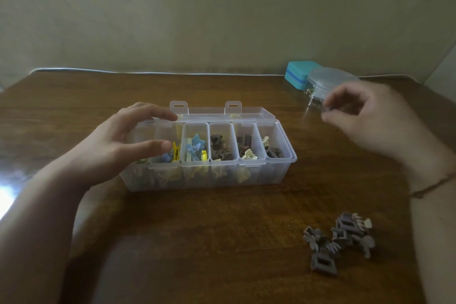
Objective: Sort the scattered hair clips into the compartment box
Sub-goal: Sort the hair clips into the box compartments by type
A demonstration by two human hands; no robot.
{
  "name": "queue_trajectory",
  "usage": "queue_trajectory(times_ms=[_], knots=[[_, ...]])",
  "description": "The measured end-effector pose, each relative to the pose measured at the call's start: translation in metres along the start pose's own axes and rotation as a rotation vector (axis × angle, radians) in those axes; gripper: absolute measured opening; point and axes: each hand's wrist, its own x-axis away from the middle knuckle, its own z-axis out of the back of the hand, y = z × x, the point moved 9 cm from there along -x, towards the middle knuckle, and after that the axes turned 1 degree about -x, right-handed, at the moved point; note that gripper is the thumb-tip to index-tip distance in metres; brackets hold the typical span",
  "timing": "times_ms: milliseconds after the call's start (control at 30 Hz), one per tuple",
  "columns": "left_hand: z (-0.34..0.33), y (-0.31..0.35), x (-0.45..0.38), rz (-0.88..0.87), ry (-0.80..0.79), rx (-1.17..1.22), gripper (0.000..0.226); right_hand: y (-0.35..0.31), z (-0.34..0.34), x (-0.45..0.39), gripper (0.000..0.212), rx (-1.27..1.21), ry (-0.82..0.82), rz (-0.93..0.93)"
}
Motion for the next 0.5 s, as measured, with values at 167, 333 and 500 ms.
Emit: queue_trajectory(times_ms=[167, 333, 500], knots=[[0.000, -0.002, -0.001, -0.004, 0.001, -0.005, 0.082, 0.039, -0.033, 0.008, 0.013, 0.399, -0.461, -0.162], [0.000, 0.000, -0.001, -0.006, 0.017, -0.011, 0.062, -0.045, -0.023, 0.014, 0.013, -0.131, -0.042, 0.179], [0.001, -0.001, -0.001, 0.004, 0.013, -0.015, 0.060, -0.079, -0.069, 0.035, 0.016, -0.096, -0.211, 0.295]])
